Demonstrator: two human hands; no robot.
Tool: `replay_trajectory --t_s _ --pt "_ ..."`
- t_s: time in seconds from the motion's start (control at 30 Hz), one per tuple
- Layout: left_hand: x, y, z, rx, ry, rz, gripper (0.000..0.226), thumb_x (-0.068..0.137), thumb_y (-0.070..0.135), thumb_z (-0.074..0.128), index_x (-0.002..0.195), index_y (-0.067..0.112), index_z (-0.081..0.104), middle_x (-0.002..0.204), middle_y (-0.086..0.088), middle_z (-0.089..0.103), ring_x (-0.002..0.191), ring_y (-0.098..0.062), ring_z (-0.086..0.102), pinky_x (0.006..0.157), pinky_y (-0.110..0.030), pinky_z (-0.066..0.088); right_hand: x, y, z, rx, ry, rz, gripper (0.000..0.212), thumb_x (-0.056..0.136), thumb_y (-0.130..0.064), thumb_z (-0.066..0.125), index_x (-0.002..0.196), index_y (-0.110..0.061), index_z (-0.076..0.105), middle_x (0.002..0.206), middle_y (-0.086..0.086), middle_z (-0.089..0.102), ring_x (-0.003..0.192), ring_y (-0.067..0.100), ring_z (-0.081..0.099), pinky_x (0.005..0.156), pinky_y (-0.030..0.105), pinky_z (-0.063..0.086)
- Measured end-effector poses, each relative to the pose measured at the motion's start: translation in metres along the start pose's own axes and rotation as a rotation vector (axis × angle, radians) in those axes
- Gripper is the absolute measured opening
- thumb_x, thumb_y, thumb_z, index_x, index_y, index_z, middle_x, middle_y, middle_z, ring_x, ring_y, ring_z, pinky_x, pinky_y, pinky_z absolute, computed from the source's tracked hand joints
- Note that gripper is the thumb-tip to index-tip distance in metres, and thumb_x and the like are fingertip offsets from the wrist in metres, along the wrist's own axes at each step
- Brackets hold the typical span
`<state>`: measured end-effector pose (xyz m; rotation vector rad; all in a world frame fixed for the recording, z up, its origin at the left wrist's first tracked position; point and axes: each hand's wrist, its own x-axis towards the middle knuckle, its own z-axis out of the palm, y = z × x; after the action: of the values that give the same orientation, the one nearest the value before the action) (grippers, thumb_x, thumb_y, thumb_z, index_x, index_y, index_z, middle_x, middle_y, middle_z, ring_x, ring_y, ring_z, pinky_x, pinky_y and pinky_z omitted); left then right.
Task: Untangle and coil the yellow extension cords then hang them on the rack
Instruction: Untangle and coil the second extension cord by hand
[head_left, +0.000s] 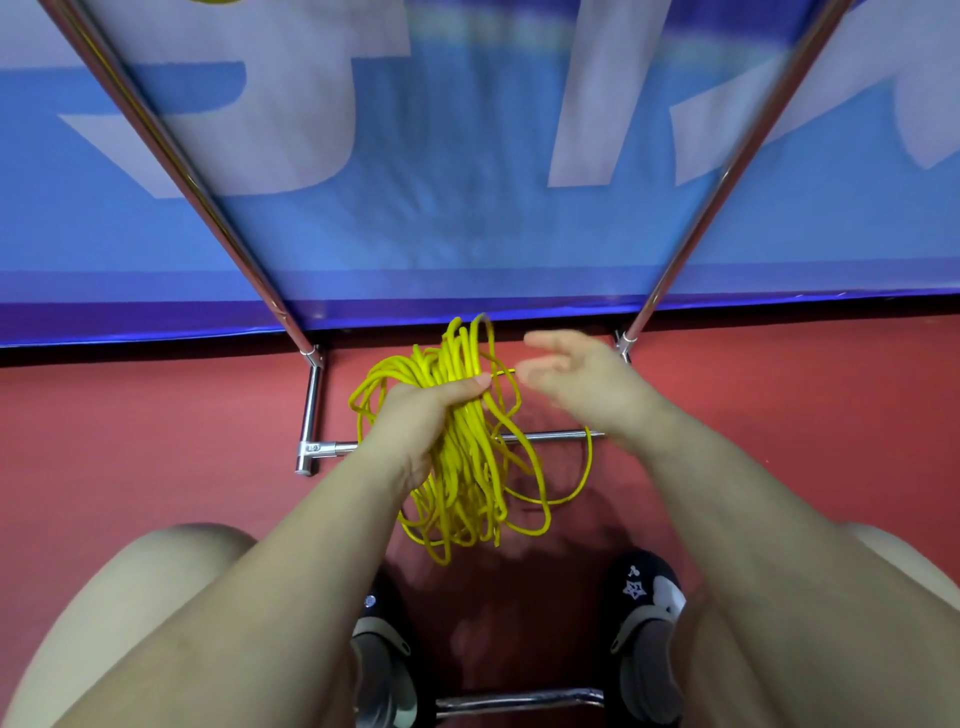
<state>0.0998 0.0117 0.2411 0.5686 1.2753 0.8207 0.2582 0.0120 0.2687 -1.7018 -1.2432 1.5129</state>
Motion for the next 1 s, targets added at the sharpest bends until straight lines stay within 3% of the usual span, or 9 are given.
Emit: replay_trajectory --t_s 0.1,0.2,0.3,0.4,0.53,0.67,0.77,0.83,1.0 --pt "0.003 0.007 -0.006 -0.110 0.009 -0.023 0.030 0.062 0.015 0.077 0.087 0.003 0.066 0.079 -0.018 0.064 0.061 -0.026 0.064 0.065 -0.045 0.058 0.000 0.022 0.008 -0.452 -0.191 0.008 0.034 0.089 -0.016 0.061 0.121 -0.004 0.055 0.102 0.012 0.063 0.090 0.021 0.061 0.086 0.034 0.048" --pt "0.005 0.011 -0.013 -0.196 0.026 -0.049 0.034 0.060 0.020 0.075 0.088 0.003 0.064 0.082 -0.016 0.063 0.064 -0.027 0.064 0.065 -0.044 0.058 -0.003 0.028 0.009 -0.480 -0.261 -0.042 0.007 0.088 -0.013 0.062 0.093 -0.008 0.063 0.076 0.007 0.053 0.071 0.017 0.048 0.076 0.035 0.045" --pt "0.008 0.012 -0.017 -0.247 0.065 -0.053 0.015 0.073 0.016 0.073 0.080 0.007 0.064 0.069 -0.009 0.063 0.057 -0.022 0.064 0.061 -0.039 0.059 -0.001 0.028 0.003 -0.482 -0.154 -0.123 0.018 0.087 -0.012 0.062 0.074 -0.022 0.054 0.065 0.002 0.048 0.064 0.018 0.047 0.067 0.035 0.042" --pt "0.010 0.012 -0.018 -0.267 0.081 -0.060 0.012 0.079 0.017 0.071 0.075 0.009 0.064 0.060 -0.005 0.063 0.051 -0.019 0.063 0.055 -0.034 0.057 -0.003 0.023 0.000 -0.471 -0.072 -0.199 0.025 0.086 -0.008 0.063 0.080 -0.031 0.052 0.074 0.000 0.053 0.073 0.026 0.060 0.070 0.031 0.049" --pt "0.010 0.014 -0.017 -0.261 0.026 -0.042 0.027 0.063 0.028 0.076 0.079 0.009 0.065 0.066 -0.006 0.062 0.056 -0.020 0.062 0.061 -0.035 0.058 -0.004 0.015 0.002 -0.275 -0.118 -0.268 0.031 0.087 0.001 0.059 0.106 -0.024 0.059 0.078 -0.007 0.050 0.059 0.015 0.060 0.052 0.009 0.042" --pt "0.008 0.012 -0.013 -0.217 0.010 -0.009 0.021 0.067 0.021 0.073 0.080 0.007 0.065 0.063 -0.007 0.063 0.054 -0.020 0.063 0.059 -0.035 0.058 -0.004 0.016 0.009 -0.316 -0.143 -0.296 0.035 0.086 -0.001 0.061 0.116 -0.019 0.062 0.079 -0.005 0.052 0.047 0.000 0.055 0.066 0.017 0.048" --pt "0.009 0.012 -0.014 -0.218 -0.006 -0.014 0.021 0.068 0.015 0.072 0.084 0.006 0.062 0.068 -0.009 0.061 0.054 -0.021 0.063 0.055 -0.034 0.056 -0.005 0.015 0.012 -0.273 -0.153 -0.283 0.029 0.084 -0.001 0.063 0.108 -0.018 0.064 0.074 -0.004 0.052 0.052 0.008 0.056 0.072 0.031 0.051" --pt "0.010 0.014 -0.016 -0.238 -0.003 -0.012 0.017 0.070 0.015 0.071 0.083 0.006 0.062 0.070 -0.008 0.060 0.056 -0.020 0.063 0.056 -0.034 0.056 -0.003 0.017 0.013 -0.246 -0.172 -0.263 0.016 0.083 -0.009 0.067 0.087 -0.023 0.061 0.070 0.004 0.056 0.059 0.018 0.055 0.071 0.040 0.050" --pt "0.010 0.028 -0.024 -0.375 0.022 0.017 0.014 0.086 0.017 0.062 0.073 0.011 0.062 0.064 -0.002 0.059 0.063 -0.016 0.059 0.061 -0.029 0.055 -0.004 0.039 0.002 -0.780 -0.356 -0.047 0.023 0.089 -0.033 0.058 0.071 -0.021 0.055 0.075 0.001 0.064 0.072 0.017 0.057 0.072 0.034 0.047"
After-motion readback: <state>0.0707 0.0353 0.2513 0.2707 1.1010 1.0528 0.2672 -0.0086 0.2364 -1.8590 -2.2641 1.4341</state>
